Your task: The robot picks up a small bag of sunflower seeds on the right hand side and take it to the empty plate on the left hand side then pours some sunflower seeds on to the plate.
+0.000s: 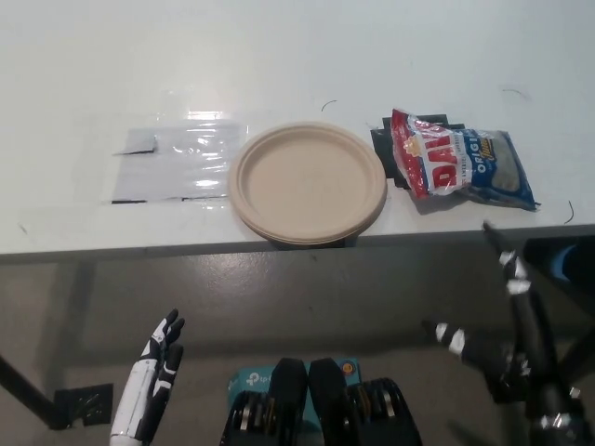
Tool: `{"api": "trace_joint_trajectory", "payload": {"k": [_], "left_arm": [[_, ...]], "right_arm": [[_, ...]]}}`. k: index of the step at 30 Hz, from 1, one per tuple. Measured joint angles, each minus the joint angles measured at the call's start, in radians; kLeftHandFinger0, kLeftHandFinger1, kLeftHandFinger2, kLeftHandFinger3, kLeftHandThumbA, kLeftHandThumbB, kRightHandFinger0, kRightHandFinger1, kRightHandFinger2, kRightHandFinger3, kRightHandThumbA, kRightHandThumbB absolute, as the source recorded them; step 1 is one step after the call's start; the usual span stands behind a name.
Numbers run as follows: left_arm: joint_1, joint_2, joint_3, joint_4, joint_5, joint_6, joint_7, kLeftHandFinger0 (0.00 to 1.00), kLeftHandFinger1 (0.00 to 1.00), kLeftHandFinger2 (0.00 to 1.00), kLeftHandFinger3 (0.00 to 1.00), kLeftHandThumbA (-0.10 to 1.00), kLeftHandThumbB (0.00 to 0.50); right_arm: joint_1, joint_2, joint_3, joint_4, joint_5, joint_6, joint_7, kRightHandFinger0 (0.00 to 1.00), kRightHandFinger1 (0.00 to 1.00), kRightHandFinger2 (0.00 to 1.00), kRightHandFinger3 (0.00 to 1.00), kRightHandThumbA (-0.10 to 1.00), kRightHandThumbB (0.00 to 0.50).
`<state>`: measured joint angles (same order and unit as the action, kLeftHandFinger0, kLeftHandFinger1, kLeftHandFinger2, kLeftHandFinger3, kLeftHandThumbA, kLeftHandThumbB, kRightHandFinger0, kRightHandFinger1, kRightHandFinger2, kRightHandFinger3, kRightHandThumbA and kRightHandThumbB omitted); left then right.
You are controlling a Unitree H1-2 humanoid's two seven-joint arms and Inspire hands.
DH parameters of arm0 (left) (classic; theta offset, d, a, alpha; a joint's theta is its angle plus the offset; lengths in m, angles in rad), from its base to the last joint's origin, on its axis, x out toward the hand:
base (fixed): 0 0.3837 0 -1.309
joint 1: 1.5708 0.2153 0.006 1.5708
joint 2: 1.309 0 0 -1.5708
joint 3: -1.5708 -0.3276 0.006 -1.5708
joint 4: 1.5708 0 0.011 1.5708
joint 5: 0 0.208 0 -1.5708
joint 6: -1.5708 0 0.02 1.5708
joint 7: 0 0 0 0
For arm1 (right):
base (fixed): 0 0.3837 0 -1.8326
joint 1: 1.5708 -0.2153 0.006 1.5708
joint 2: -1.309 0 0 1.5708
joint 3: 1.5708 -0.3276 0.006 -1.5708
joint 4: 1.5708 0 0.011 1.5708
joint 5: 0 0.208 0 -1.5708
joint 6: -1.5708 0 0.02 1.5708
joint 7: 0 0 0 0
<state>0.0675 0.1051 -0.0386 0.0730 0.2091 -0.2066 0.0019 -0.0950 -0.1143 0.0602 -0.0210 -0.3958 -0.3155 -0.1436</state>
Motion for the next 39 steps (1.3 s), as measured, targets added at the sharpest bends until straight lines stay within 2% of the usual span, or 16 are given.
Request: {"api": "trace_joint_trajectory", "payload": {"k": [2, 3, 5, 7, 9, 12, 14, 18, 24, 27, 34, 36, 39], "left_arm": [[0.001, 0.000, -0.002, -0.002, 0.008, -0.006, 0.002, 1.00, 1.00, 1.00, 1.00, 1.00, 0.136], [0.001, 0.000, -0.002, -0.002, 0.010, -0.006, 0.002, 1.00, 1.00, 1.00, 1.00, 1.00, 0.129], [0.001, 0.000, -0.002, -0.005, 0.014, -0.006, 0.002, 1.00, 1.00, 1.00, 1.00, 1.00, 0.139], [-0.001, -0.001, -0.002, -0.006, 0.017, -0.006, 0.002, 1.00, 1.00, 1.00, 1.00, 1.00, 0.133], [-0.001, -0.001, -0.004, -0.009, 0.021, -0.006, 0.002, 1.00, 1.00, 1.00, 1.00, 1.00, 0.126], [-0.001, -0.001, -0.005, -0.016, 0.026, -0.005, 0.002, 1.00, 1.00, 1.00, 1.00, 1.00, 0.121], [-0.001, -0.001, -0.006, -0.021, 0.029, -0.005, 0.002, 1.00, 1.00, 1.00, 1.00, 1.00, 0.136], [-0.001, -0.002, -0.008, -0.025, 0.033, -0.005, 0.002, 1.00, 1.00, 1.00, 1.00, 1.00, 0.131], [-0.002, -0.002, -0.008, -0.026, 0.037, -0.006, 0.002, 1.00, 1.00, 1.00, 1.00, 1.00, 0.115], [-0.002, -0.002, -0.008, -0.026, 0.037, -0.006, 0.002, 1.00, 1.00, 1.00, 1.00, 1.00, 0.096], [-0.005, -0.001, -0.009, -0.026, 0.045, -0.006, 0.003, 1.00, 1.00, 1.00, 1.00, 1.00, 0.099], [-0.008, -0.001, -0.009, -0.026, 0.048, -0.006, 0.003, 1.00, 1.00, 1.00, 1.00, 1.00, 0.095], [-0.013, -0.001, -0.009, -0.026, 0.051, -0.006, 0.003, 1.00, 1.00, 1.00, 1.00, 1.00, 0.102]], "right_arm": [[-0.062, -0.037, -0.015, -0.014, -0.028, 0.034, 0.005, 1.00, 1.00, 1.00, 1.00, 1.00, 0.297], [-0.081, -0.048, -0.020, -0.016, -0.032, 0.049, 0.010, 1.00, 1.00, 1.00, 1.00, 1.00, 0.274], [-0.128, -0.076, -0.033, -0.016, -0.038, 0.083, 0.022, 1.00, 1.00, 1.00, 1.00, 1.00, 0.261], [-0.171, -0.105, -0.041, -0.012, -0.039, 0.117, 0.038, 1.00, 1.00, 1.00, 1.00, 0.91, 0.255], [-0.201, -0.132, -0.048, -0.005, -0.039, 0.145, 0.052, 1.00, 1.00, 1.00, 1.00, 0.87, 0.246], [-0.237, -0.167, -0.050, 0.010, -0.041, 0.181, 0.071, 1.00, 1.00, 1.00, 1.00, 0.82, 0.252], [-0.258, -0.190, -0.049, 0.036, -0.046, 0.198, 0.082, 1.00, 1.00, 1.00, 1.00, 0.79, 0.286], [-0.317, -0.235, -0.040, 0.112, -0.053, 0.227, 0.106, 1.00, 1.00, 1.00, 1.00, 0.76, 0.305], [-0.379, -0.246, -0.013, 0.223, -0.065, 0.243, 0.117, 1.00, 1.00, 1.00, 1.00, 0.74, 0.288], [-0.387, -0.246, 0.000, 0.249, -0.065, 0.248, 0.124, 1.00, 1.00, 1.00, 1.00, 0.74, 0.298], [-0.407, -0.245, 0.023, 0.325, -0.062, 0.249, 0.133, 1.00, 1.00, 1.00, 1.00, 0.79, 0.297], [-0.418, -0.245, 0.028, 0.346, -0.062, 0.249, 0.135, 1.00, 1.00, 1.00, 1.00, 0.81, 0.318], [-0.438, -0.243, 0.037, 0.370, -0.063, 0.249, 0.136, 1.00, 1.00, 1.00, 1.00, 0.82, 0.315]]}}
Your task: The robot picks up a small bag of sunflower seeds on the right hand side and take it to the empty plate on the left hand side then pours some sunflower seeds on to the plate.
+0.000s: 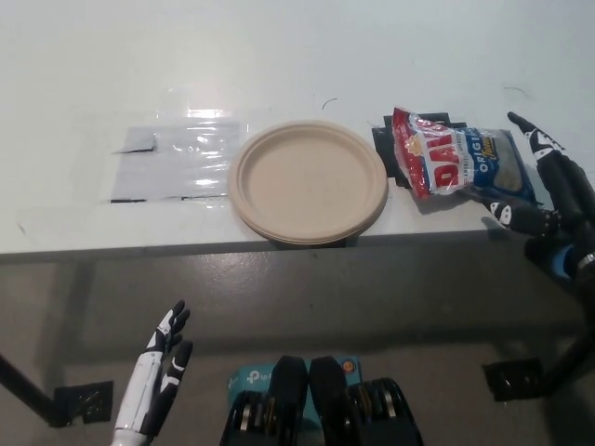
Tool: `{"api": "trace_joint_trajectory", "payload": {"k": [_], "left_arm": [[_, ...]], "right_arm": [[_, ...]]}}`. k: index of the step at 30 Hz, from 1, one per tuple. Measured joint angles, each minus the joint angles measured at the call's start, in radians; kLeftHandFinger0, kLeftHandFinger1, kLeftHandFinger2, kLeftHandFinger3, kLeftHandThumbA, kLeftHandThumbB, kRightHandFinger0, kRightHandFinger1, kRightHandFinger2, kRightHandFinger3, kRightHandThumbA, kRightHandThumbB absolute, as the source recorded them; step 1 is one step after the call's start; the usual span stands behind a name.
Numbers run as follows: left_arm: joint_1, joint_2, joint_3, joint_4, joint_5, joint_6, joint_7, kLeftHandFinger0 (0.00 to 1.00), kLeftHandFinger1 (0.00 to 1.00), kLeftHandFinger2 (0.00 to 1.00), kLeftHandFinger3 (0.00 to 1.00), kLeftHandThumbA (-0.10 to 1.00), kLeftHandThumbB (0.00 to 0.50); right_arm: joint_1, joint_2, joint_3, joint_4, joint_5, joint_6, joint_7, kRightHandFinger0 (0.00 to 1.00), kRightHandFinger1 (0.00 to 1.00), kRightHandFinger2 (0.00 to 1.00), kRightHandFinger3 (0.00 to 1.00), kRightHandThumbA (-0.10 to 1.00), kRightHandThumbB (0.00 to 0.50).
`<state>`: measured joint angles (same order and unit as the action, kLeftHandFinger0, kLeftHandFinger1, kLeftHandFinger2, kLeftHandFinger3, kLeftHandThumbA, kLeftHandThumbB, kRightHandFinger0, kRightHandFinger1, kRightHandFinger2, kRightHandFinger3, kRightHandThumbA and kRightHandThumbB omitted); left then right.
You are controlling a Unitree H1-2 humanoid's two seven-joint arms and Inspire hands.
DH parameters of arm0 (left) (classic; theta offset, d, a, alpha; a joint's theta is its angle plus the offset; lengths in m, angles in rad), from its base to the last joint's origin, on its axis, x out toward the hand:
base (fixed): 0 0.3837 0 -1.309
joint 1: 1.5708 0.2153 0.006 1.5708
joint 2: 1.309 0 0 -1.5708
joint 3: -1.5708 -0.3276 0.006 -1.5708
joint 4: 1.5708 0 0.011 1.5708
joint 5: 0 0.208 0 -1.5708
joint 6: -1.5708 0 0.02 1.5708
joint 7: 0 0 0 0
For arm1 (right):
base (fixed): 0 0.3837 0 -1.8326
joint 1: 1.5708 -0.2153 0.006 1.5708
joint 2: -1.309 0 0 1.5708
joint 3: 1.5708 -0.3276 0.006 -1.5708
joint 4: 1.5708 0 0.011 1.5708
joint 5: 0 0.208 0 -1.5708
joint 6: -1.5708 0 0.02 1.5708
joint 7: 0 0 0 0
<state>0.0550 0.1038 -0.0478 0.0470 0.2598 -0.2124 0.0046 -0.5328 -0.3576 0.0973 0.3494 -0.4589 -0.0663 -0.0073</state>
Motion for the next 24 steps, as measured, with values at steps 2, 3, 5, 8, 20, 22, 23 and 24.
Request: {"api": "trace_joint_trajectory", "payload": {"k": [2, 3, 5, 8, 20, 22, 23, 24], "left_arm": [[-0.002, 0.000, 0.000, 0.000, 0.001, 0.000, 0.000, 1.00, 1.00, 1.00, 1.00, 1.00, 0.122], [-0.003, 0.000, 0.001, 0.000, 0.001, 0.000, 0.000, 1.00, 1.00, 1.00, 1.00, 1.00, 0.125], [-0.003, 0.000, 0.001, 0.000, 0.002, 0.000, 0.000, 1.00, 1.00, 1.00, 1.00, 1.00, 0.116], [-0.003, 0.000, 0.001, 0.000, 0.002, 0.000, 0.000, 1.00, 1.00, 1.00, 1.00, 1.00, 0.119], [-0.005, 0.000, 0.004, 0.000, -0.001, 0.000, 0.000, 1.00, 1.00, 1.00, 1.00, 1.00, 0.150], [-0.005, 0.000, 0.004, 0.000, -0.001, 0.000, 0.000, 1.00, 1.00, 1.00, 1.00, 1.00, 0.159], [-0.005, 0.000, 0.005, 0.000, -0.001, -0.001, 0.000, 1.00, 1.00, 1.00, 1.00, 1.00, 0.159], [-0.006, 0.000, 0.006, 0.000, -0.001, -0.002, 0.000, 1.00, 1.00, 1.00, 1.00, 1.00, 0.160]], "right_arm": [[-0.013, 0.002, 0.005, 0.017, 0.000, 0.000, 0.000, 1.00, 1.00, 1.00, 1.00, 0.84, 0.314], [-0.017, 0.002, 0.007, 0.024, 0.000, 0.000, 0.000, 1.00, 1.00, 1.00, 1.00, 0.84, 0.316], [-0.025, 0.002, 0.012, 0.036, 0.000, 0.000, 0.000, 1.00, 1.00, 1.00, 1.00, 0.84, 0.316], [-0.031, 0.002, 0.018, 0.043, 0.000, 0.000, 0.001, 1.00, 1.00, 1.00, 1.00, 0.84, 0.316], [-0.084, 0.000, 0.045, 0.121, -0.005, -0.002, 0.001, 1.00, 1.00, 1.00, 1.00, 0.88, 0.363], [-0.086, -0.002, 0.052, 0.127, -0.007, -0.003, 0.001, 1.00, 1.00, 1.00, 1.00, 0.84, 0.359], [-0.089, -0.002, 0.055, 0.134, -0.010, -0.005, 0.001, 1.00, 1.00, 1.00, 1.00, 0.83, 0.360], [-0.091, -0.003, 0.059, 0.143, -0.013, -0.006, 0.001, 1.00, 1.00, 1.00, 1.00, 0.83, 0.360]]}}
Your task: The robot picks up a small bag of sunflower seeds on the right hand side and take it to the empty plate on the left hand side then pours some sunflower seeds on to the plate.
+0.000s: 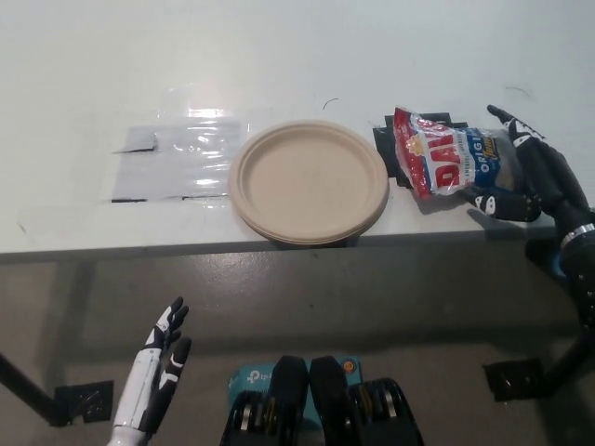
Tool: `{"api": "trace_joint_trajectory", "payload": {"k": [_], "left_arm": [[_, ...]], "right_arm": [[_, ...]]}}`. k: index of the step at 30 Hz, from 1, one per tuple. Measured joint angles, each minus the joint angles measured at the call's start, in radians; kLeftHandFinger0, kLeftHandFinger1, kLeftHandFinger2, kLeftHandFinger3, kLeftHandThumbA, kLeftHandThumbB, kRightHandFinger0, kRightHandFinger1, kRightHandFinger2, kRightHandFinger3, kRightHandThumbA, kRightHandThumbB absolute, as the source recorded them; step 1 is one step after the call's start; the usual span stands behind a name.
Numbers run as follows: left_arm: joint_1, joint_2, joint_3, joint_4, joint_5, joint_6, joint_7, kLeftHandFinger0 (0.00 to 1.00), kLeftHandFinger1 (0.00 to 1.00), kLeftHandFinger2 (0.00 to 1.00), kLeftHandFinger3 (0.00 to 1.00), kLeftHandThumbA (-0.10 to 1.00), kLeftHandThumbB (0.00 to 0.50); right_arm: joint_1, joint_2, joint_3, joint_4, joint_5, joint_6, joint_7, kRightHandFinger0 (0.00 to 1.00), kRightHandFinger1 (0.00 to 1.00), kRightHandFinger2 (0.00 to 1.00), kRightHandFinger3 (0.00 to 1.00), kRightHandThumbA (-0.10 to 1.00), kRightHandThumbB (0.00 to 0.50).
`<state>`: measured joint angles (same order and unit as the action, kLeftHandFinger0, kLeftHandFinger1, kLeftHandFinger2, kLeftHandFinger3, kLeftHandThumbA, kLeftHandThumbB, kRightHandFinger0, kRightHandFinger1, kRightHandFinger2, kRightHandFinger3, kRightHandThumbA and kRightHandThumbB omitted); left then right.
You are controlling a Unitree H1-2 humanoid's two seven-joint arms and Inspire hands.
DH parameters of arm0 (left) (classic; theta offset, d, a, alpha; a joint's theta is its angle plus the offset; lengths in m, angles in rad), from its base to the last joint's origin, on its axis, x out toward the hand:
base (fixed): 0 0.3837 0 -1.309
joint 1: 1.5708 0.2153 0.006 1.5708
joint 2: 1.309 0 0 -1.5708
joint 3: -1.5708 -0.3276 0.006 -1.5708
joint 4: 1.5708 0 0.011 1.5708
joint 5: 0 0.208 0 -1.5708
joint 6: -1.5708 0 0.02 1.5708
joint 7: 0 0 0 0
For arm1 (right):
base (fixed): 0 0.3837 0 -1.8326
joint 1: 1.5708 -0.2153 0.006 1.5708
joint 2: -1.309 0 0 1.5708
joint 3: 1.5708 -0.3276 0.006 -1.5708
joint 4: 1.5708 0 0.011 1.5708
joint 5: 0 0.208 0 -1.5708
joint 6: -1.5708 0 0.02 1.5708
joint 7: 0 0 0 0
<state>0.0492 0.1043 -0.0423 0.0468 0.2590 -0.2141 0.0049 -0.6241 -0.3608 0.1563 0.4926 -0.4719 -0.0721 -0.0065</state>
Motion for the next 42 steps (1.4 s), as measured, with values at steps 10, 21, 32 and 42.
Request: {"api": "trace_joint_trajectory", "payload": {"k": [10, 21, 32, 42], "left_arm": [[-0.004, 0.000, 0.008, 0.000, -0.004, -0.009, 0.000, 1.00, 1.00, 1.00, 1.00, 1.00, 0.177], [-0.004, 0.000, 0.016, 0.000, -0.006, -0.019, 0.000, 1.00, 1.00, 1.00, 1.00, 1.00, 0.181], [-0.005, 0.000, 0.023, 0.000, -0.015, -0.026, 0.000, 1.00, 1.00, 1.00, 1.00, 1.00, 0.192], [-0.010, 0.000, 0.030, 0.000, -0.018, -0.027, 0.000, 1.00, 1.00, 1.00, 1.00, 1.00, 0.207]], "right_arm": [[-0.032, -0.019, 0.053, 0.080, -0.046, -0.007, -0.009, 1.00, 1.00, 1.00, 1.00, 0.86, 0.377], [-0.078, -0.021, 0.104, 0.198, -0.080, -0.014, -0.028, 1.00, 1.00, 1.00, 1.00, 0.86, 0.382], [-0.143, -0.013, 0.144, 0.325, -0.104, -0.043, -0.072, 1.00, 1.00, 1.00, 1.00, 0.73, 0.406], [-0.232, 0.027, 0.210, 0.527, -0.148, -0.073, -0.188, 0.00, 0.12, 0.40, 0.41, -0.10, 0.239]]}}
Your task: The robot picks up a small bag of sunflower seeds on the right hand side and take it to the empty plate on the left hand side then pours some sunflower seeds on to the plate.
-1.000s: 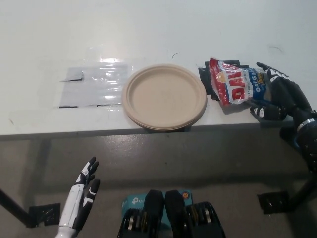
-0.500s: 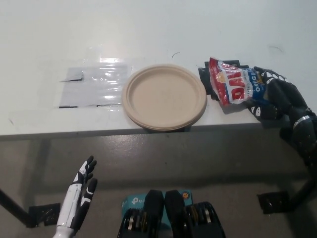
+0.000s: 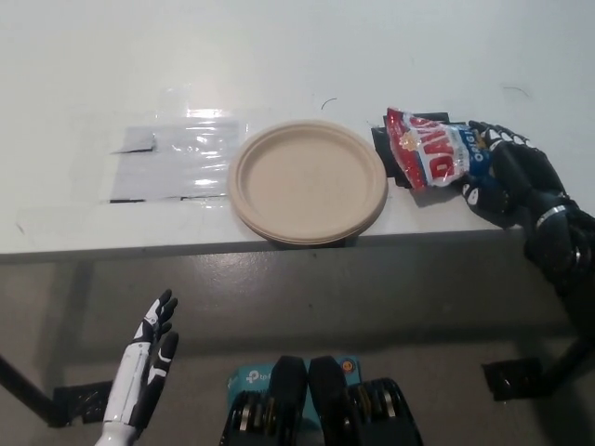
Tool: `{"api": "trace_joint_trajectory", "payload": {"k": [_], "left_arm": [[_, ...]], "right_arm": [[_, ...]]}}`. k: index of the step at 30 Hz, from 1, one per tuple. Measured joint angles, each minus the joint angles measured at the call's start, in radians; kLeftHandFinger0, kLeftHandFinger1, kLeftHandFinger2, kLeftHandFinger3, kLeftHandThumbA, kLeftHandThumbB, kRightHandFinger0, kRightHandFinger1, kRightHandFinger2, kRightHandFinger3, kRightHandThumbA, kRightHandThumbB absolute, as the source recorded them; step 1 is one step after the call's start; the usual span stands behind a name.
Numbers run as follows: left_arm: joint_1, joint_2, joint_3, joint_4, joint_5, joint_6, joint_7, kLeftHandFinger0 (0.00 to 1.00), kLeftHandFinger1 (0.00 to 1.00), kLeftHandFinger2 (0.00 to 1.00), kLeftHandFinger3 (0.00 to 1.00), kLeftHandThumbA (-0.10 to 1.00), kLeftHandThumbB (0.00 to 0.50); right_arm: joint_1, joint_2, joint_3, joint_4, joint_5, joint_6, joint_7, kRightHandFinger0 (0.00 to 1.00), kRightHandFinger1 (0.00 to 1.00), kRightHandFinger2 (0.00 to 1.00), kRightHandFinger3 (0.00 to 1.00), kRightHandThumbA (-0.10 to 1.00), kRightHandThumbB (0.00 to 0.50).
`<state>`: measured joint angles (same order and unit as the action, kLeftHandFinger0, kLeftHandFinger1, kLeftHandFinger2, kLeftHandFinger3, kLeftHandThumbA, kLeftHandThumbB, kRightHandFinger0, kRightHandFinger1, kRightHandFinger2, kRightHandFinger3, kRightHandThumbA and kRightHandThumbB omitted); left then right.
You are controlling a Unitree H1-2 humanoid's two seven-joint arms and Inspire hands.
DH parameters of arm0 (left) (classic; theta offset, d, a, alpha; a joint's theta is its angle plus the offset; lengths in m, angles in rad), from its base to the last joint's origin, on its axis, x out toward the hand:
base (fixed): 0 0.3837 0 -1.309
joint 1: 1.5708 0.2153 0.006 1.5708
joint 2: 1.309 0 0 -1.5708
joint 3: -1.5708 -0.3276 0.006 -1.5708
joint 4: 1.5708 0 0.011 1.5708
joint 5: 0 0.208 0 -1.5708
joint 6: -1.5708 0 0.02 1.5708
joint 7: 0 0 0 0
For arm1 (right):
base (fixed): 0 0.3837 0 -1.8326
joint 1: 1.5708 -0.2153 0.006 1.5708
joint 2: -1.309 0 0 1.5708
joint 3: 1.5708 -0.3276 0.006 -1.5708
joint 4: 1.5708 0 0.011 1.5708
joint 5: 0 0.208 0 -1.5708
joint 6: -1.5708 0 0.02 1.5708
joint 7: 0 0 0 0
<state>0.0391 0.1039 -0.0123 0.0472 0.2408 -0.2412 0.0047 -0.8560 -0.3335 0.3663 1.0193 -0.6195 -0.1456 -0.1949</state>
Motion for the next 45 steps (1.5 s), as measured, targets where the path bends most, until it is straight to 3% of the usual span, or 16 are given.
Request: {"api": "trace_joint_trajectory", "payload": {"k": [1, 2, 3, 6, 12, 18, 22, 23, 26, 29, 32, 35, 37, 45], "left_arm": [[0.000, 0.000, 0.000, 0.000, 0.000, 0.000, 0.000, 1.00, 1.00, 1.00, 1.00, 1.00, 0.210], [0.000, 0.000, 0.002, 0.000, -0.001, 0.000, 0.000, 1.00, 1.00, 1.00, 1.00, 1.00, 0.214], [0.000, 0.000, 0.003, 0.000, -0.001, 0.000, 0.000, 1.00, 1.00, 1.00, 1.00, 1.00, 0.215], [-0.004, 0.000, 0.007, 0.000, -0.004, -0.003, 0.000, 1.00, 1.00, 1.00, 1.00, 1.00, 0.206], [-0.013, 0.002, 0.014, 0.000, -0.015, -0.014, 0.000, 1.00, 1.00, 1.00, 1.00, 1.00, 0.185], [-0.014, 0.004, 0.016, 0.000, -0.025, -0.018, -0.001, 1.00, 1.00, 1.00, 1.00, 1.00, 0.176], [-0.014, 0.006, 0.016, 0.000, -0.029, -0.018, -0.001, 1.00, 1.00, 1.00, 1.00, 1.00, 0.170], [-0.014, 0.006, 0.016, 0.000, -0.031, -0.018, -0.001, 1.00, 1.00, 1.00, 1.00, 1.00, 0.169], [-0.014, 0.006, 0.016, 0.000, -0.032, -0.018, -0.001, 1.00, 1.00, 1.00, 1.00, 1.00, 0.162], [-0.014, 0.006, 0.016, 0.000, -0.033, -0.018, -0.001, 1.00, 1.00, 1.00, 1.00, 1.00, 0.150], [-0.015, 0.006, 0.016, 0.000, -0.037, -0.018, -0.001, 1.00, 1.00, 1.00, 1.00, 1.00, 0.164], [-0.015, 0.006, 0.015, 0.000, -0.037, -0.018, -0.001, 1.00, 1.00, 1.00, 1.00, 1.00, 0.166], [-0.015, 0.006, 0.015, 0.000, -0.037, -0.018, -0.001, 1.00, 1.00, 1.00, 1.00, 1.00, 0.169], [-0.021, 0.006, 0.015, 0.000, -0.037, -0.018, -0.001, 1.00, 1.00, 1.00, 1.00, 1.00, 0.172]], "right_arm": [[-0.009, 0.002, 0.007, 0.016, -0.005, -0.003, -0.017, 0.00, 0.15, 0.54, 0.42, -0.10, 0.226], [-0.025, 0.005, 0.024, 0.053, -0.015, -0.010, -0.055, 0.00, 0.16, 0.60, 0.44, -0.10, 0.226], [-0.040, 0.008, 0.036, 0.083, -0.021, -0.015, -0.080, 0.00, 0.25, 0.78, 0.56, -0.10, 0.199], [-0.078, 0.020, 0.066, 0.174, -0.036, -0.042, -0.151, 0.00, 0.45, 1.00, 0.90, -0.10, 0.134], [-0.083, 0.036, 0.080, 0.255, -0.036, -0.097, -0.259, 0.00, 0.49, 0.97, 0.94, -0.10, 0.152], [-0.078, 0.045, 0.093, 0.285, -0.036, -0.149, -0.342, 0.00, 0.51, 0.94, 0.96, -0.10, 0.103], [-0.075, 0.045, 0.102, 0.285, -0.036, -0.171, -0.380, 0.00, 0.52, 0.97, 0.92, -0.10, 0.095], [-0.074, 0.044, 0.103, 0.282, -0.036, -0.178, -0.387, 0.00, 0.51, 0.95, 0.90, -0.10, 0.113], [-0.073, 0.044, 0.109, 0.265, -0.038, -0.197, -0.397, 0.00, 0.47, 0.91, 0.84, -0.10, 0.096], [-0.073, 0.044, 0.115, 0.241, -0.042, -0.207, -0.403, 0.00, 0.38, 0.82, 0.69, -0.10, 0.124], [-0.073, 0.043, 0.120, 0.209, -0.048, -0.221, -0.409, 0.00, 0.34, 0.77, 0.66, -0.10, 0.127], [-0.073, 0.041, 0.128, 0.181, -0.058, -0.228, -0.407, 0.00, 0.35, 0.81, 0.71, -0.10, 0.126], [-0.074, 0.037, 0.130, 0.161, -0.062, -0.227, -0.400, 0.00, 0.36, 0.82, 0.72, -0.10, 0.159], [-0.089, 0.014, 0.141, 0.133, -0.080, -0.226, -0.370, 0.00, 0.36, 0.83, 0.74, -0.10, 0.159]]}}
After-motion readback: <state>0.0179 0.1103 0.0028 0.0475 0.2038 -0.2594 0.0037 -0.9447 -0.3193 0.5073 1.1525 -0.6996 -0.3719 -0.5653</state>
